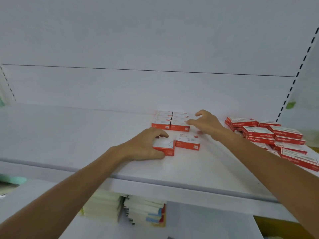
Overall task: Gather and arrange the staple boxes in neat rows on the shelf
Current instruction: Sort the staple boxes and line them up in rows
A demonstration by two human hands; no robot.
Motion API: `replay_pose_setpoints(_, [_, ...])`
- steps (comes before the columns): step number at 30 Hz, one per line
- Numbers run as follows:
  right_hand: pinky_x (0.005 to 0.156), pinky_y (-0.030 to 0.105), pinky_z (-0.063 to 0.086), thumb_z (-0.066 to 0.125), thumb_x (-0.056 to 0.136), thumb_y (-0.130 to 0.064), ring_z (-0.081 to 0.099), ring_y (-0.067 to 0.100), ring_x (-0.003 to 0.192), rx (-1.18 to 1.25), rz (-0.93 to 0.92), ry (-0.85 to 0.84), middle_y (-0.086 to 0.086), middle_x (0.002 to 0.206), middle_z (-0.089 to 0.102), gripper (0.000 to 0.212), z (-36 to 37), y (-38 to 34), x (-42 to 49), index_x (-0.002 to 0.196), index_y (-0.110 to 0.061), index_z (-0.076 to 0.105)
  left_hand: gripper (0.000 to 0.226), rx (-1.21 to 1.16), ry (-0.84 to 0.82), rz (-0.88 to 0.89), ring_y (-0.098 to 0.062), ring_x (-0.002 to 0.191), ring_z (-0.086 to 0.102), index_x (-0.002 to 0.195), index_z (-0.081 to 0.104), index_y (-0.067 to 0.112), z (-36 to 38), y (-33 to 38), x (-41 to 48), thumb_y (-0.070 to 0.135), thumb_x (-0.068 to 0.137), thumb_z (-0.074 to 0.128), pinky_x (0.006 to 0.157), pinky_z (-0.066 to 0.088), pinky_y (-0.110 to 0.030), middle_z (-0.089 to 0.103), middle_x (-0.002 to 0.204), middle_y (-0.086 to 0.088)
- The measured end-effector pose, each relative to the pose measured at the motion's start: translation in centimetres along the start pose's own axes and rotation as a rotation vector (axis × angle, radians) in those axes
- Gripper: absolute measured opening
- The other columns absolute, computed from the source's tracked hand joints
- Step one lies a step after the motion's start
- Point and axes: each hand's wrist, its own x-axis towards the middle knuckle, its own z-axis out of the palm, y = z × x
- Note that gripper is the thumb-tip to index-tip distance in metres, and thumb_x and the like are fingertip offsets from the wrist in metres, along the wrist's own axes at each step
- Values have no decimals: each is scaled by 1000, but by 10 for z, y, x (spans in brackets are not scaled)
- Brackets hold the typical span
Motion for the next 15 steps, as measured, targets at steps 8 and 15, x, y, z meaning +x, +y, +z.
replay_pose_setpoints(8, [76, 7, 42, 62, 83, -10, 56, 5, 96, 68, -499, -33, -9, 110, 59, 30, 12, -14, -63, 112, -19, 59, 24, -244, 255, -166, -4, 88, 57, 98, 62, 32, -5, -3, -11, 46, 92, 43, 75, 41, -13, 66, 100, 9])
replay_pose_setpoints(15, [74, -2, 32, 74, 75, -16, 49, 3, 92, -172, -760, -84, -1, 116, 56, 59, 43, -25, -69, 129, -18, 51, 43, -420, 375, -202, -3, 53, 60, 81, 64, 24, -8, -7, -10, 49, 95, 31, 59, 45, -10, 66, 69, 2])
